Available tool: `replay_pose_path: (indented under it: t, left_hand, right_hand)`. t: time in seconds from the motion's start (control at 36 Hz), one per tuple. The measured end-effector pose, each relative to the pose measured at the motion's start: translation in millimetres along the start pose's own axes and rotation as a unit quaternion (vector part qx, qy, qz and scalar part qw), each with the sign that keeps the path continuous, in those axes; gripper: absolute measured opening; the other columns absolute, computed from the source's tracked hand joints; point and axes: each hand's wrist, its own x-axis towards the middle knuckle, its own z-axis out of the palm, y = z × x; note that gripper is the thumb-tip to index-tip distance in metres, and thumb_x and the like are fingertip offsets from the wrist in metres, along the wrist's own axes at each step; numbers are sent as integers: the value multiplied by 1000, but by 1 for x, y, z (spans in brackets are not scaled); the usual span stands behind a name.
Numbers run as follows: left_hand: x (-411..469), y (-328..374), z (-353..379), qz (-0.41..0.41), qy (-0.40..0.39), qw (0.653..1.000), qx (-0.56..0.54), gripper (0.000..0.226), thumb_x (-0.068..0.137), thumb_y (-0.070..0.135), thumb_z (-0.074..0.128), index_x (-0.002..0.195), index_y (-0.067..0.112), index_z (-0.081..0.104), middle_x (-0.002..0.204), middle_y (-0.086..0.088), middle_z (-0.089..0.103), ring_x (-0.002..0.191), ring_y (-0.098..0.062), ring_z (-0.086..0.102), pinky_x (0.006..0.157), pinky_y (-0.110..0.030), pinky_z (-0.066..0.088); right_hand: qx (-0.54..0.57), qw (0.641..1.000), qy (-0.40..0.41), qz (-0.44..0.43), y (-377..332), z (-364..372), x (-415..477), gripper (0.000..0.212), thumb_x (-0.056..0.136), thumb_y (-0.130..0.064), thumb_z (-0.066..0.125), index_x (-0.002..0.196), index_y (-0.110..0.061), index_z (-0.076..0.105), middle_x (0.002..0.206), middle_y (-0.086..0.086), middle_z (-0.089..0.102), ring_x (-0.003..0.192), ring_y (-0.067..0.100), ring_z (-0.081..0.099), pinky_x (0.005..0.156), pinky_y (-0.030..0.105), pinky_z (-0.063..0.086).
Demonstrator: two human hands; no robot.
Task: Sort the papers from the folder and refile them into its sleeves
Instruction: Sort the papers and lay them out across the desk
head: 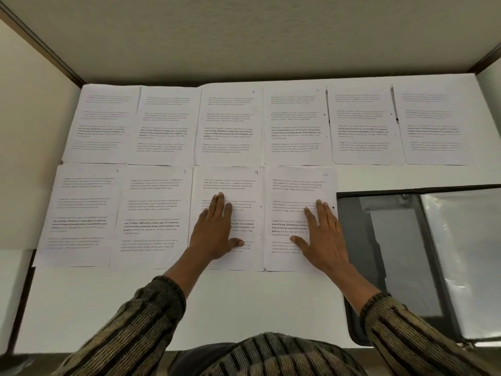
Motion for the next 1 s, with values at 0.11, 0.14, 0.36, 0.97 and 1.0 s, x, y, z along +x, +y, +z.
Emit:
replay_pose_path:
  t: [0.11,0.14,0.36,0.97,1.0]
  left_hand:
    - [-1,1,0,-3,12,1000,-6,119,88,71,70,167,7,10,173,-19,-24,161,-35,-20,129,-51,18]
    - [-3,1,0,1,20,1000,-9,119,87,72,69,167,7,10,172,-19,-26,160,-35,-22,129,-52,18]
    - [-21,7,4,3,85,996,-22,105,94,66,65,166,4,19,175,-20,-11,162,-38,-10,127,-55,24]
    - [-88,-186,-72,-247,201,930,-185,41,92,51,77,112,17,70,123,-2,68,120,-24,59,88,-40,49]
    - [-90,-206,-78,-262,197,924,-195,37,92,53,76,106,19,71,113,1,71,110,-23,64,82,-38,50]
  right_hand:
    - [19,999,37,1,-1,-4,0,81,97,-56,62,158,-9,37,171,19,18,160,35,13,129,49,18]
    - [27,998,49,3,-1,-6,0,76,97,-50,66,156,-9,41,169,20,22,158,36,17,128,49,19]
    - [82,990,108,-25,-8,-19,-4,56,86,-22,82,137,-11,58,149,15,45,138,34,42,98,52,57]
    - [168,969,34,-180,-215,-32,78,48,93,-34,75,136,-20,58,136,5,56,129,25,49,82,47,58]
    - [172,968,32,-179,-228,-31,85,48,94,-35,74,136,-20,57,135,4,56,128,25,49,82,47,57]
